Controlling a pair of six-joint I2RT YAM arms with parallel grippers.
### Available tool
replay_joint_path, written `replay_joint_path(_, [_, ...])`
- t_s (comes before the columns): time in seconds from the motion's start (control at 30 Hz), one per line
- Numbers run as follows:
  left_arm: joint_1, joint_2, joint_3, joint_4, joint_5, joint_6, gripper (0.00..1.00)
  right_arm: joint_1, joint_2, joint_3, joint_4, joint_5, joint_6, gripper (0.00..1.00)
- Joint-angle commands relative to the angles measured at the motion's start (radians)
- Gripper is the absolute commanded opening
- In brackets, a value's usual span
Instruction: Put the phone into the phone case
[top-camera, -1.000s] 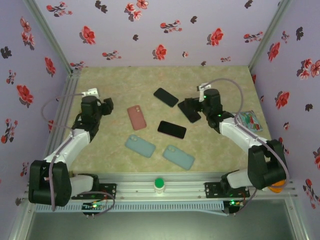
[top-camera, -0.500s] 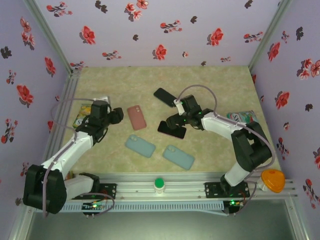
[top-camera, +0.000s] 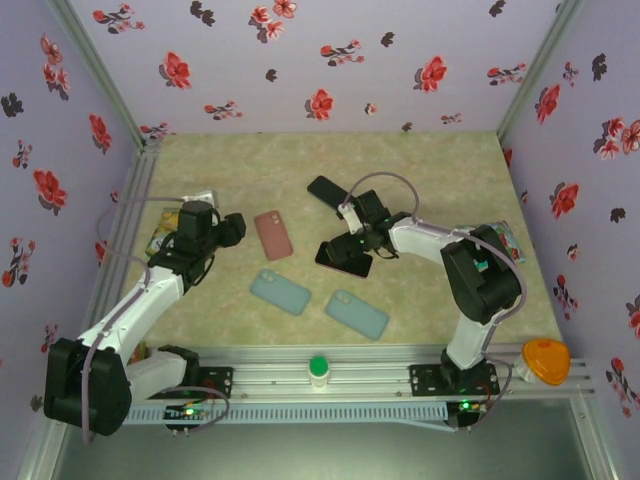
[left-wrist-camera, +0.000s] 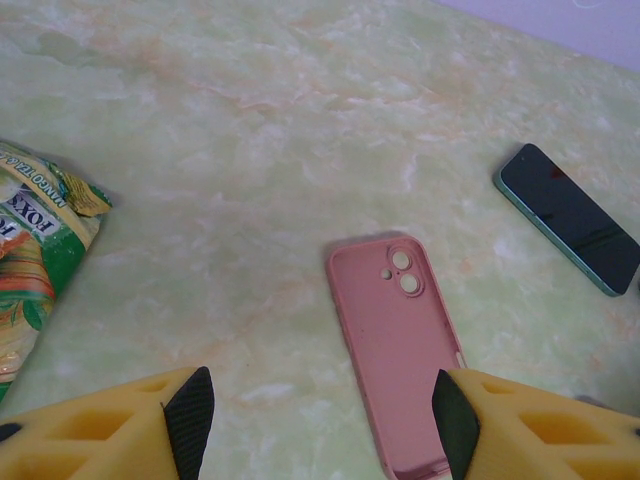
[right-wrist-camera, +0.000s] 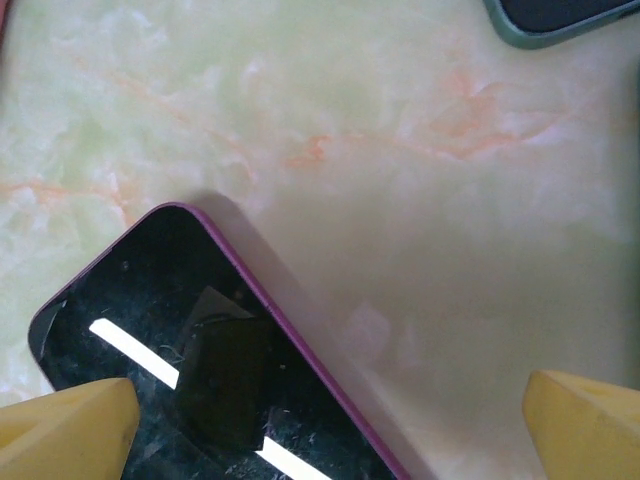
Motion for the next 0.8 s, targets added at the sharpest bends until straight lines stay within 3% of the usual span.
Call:
replay_joint_path(0.0, [-0.006, -0.022, -0.014, 0.002, 0.003, -0.014, 0.64, 0.011, 0.010, 0.013, -0.027, -0.028, 0.017, 0.99])
replay_joint_path(0.77, [-0.005, -0.066, -0.014, -0.016, -0.001, -0.003, 0.65, 0.021, -0.082, -0.126, -0.009, -0.091, 0.128, 0.99])
